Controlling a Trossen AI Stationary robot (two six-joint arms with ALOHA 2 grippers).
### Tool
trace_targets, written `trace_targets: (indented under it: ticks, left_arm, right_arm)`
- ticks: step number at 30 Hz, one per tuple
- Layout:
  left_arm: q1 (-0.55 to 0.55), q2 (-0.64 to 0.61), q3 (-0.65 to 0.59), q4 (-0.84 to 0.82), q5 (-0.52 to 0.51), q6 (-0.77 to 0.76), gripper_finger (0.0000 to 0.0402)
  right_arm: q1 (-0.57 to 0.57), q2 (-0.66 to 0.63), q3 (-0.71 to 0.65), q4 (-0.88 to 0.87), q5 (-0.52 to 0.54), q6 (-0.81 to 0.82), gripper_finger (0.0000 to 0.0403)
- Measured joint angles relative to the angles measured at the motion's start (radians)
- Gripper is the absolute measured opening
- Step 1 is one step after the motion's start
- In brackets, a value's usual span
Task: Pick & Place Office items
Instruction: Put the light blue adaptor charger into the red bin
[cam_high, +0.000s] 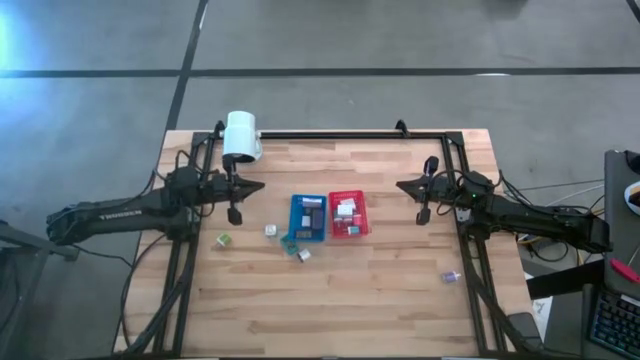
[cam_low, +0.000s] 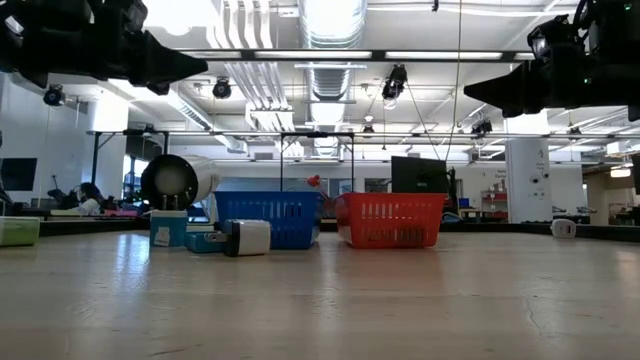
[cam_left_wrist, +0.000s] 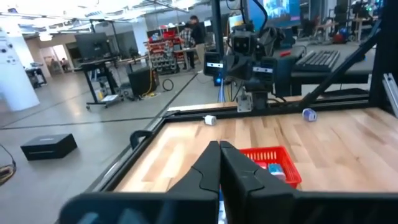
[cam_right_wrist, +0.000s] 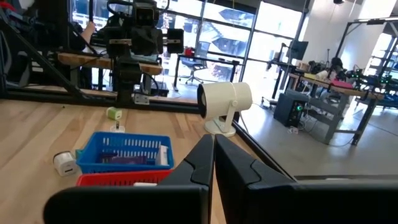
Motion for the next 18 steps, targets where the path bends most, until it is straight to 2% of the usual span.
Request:
trace_targets:
  ticks: [14, 18]
  left_arm:
    - [0.022, -0.003, -0.001, -0.085, 0.003, 0.049, 0.0004]
    - [0.022, -0.003, -0.001, -0.13, 0.062, 0.055, 0.0006]
  right_arm:
    - [0.0, 0.0, -0.004, 0.0, 0.0, -0.008, 0.0008]
    - [0.0, 0.0, -0.004, 0.0, 0.0, -0.001, 0.0008]
